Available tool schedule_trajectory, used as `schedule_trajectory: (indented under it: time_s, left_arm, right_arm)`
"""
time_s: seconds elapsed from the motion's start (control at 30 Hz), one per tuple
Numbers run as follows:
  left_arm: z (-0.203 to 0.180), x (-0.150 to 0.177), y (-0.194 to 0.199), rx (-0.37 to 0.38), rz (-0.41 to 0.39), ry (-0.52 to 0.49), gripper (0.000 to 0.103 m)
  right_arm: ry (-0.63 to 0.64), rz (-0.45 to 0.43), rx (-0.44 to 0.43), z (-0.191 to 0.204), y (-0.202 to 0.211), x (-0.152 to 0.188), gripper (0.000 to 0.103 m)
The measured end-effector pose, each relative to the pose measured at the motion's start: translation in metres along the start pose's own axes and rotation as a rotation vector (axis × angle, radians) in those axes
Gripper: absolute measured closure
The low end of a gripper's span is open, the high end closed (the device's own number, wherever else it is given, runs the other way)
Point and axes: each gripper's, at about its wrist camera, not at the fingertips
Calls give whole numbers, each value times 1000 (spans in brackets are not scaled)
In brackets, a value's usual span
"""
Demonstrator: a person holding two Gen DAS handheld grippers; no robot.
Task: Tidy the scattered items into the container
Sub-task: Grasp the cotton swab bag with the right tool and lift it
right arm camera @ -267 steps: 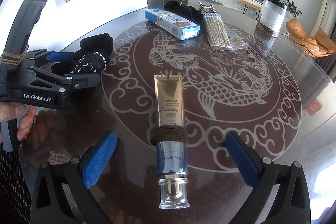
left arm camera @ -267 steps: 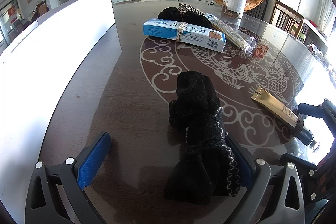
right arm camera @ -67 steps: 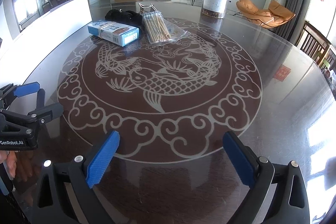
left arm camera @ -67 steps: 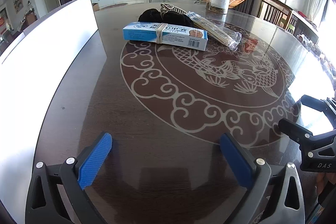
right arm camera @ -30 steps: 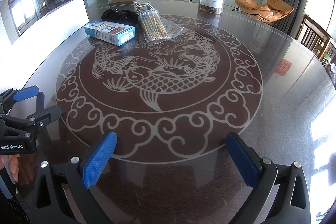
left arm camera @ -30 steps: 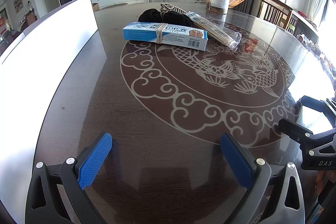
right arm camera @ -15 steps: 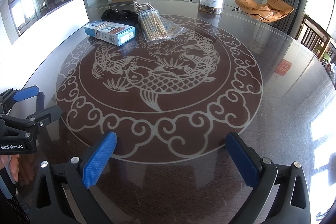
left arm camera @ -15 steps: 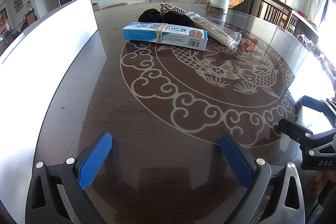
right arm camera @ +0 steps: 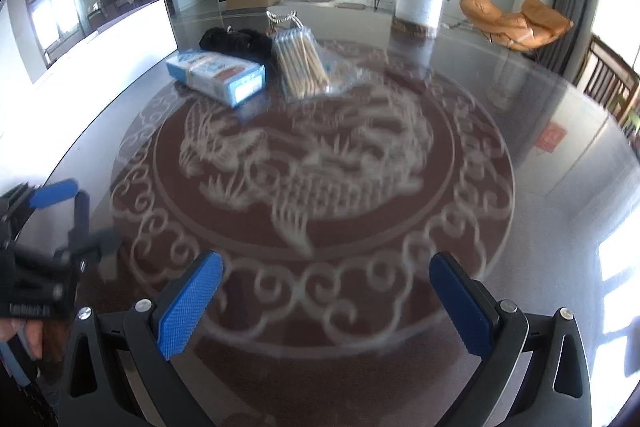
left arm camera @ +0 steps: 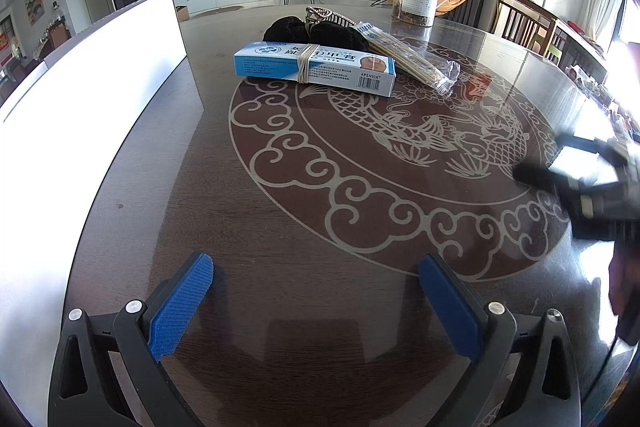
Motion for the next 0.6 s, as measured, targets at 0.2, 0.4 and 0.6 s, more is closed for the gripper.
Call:
schedule_trajectory:
  time_s: [0.2,0.4,0.6]
  left_arm:
    - [0,0,1,1,0,0,0]
    - [0,0,1,1,0,0,0]
    - [0,0,1,1,1,1,0]
  right_arm:
    - [101,-92,-34,-19,-24,-88,0]
    - [90,34,-77,-32,-87,-153,0]
    - [154,131,-67,-11,-128,-170,0]
Point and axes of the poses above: each gripper's, at about its wrist camera, not at the fingertips, and y roughly against the way its jaws point, z to its left, x to its underside, and after that the axes turned 9 degrees about y, right-handed
